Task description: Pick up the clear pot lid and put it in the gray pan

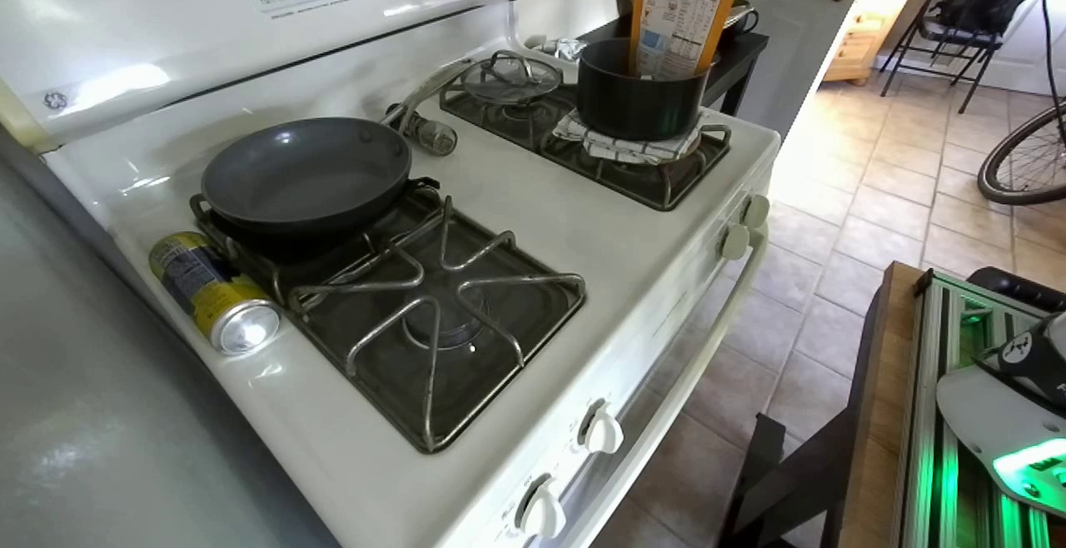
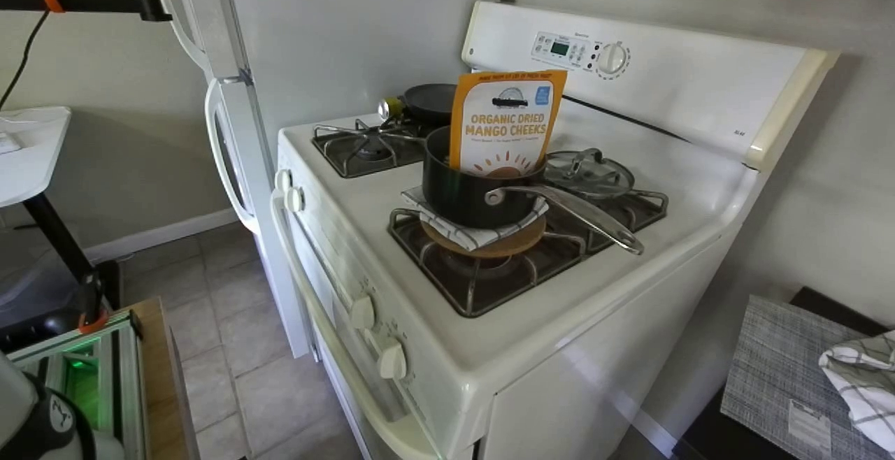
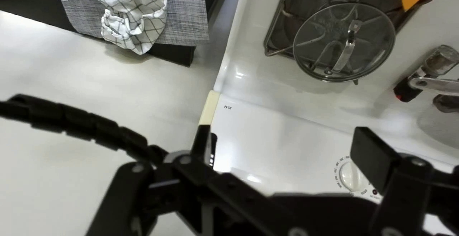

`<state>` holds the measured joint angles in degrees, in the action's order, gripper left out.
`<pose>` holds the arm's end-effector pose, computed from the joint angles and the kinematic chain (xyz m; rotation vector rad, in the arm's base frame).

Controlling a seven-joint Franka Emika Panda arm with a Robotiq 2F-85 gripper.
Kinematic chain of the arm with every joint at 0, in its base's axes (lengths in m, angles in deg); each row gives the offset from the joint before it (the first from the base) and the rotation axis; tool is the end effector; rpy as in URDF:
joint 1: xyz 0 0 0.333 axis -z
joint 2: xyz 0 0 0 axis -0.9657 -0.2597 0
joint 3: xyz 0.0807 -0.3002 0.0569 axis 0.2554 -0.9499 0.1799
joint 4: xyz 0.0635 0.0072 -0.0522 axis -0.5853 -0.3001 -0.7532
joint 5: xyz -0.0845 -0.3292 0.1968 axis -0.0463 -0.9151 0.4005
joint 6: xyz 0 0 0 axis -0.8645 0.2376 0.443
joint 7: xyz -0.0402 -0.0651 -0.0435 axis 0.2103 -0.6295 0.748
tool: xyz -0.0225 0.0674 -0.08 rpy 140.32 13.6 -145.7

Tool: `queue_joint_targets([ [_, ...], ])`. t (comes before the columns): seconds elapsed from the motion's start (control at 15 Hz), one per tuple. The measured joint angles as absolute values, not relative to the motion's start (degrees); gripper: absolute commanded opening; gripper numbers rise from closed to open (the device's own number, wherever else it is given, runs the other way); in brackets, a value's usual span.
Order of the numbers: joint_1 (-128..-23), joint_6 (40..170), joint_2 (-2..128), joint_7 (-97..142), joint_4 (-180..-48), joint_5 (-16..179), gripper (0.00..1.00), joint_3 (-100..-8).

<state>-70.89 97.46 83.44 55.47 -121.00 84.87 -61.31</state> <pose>0.5613 -0.1584 0.6535 2.8417 0.3050 0.7701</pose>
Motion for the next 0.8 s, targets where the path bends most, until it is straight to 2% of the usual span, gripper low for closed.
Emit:
queue_joint_targets([
  [0.4, -72.7, 88.5, 81.7, 45.2, -122.2, 77.0, 1.00, -54.1],
  [0.8, -73.6, 98.7, 75.5, 28.4, -123.8, 80.3, 1.00, -51.8],
])
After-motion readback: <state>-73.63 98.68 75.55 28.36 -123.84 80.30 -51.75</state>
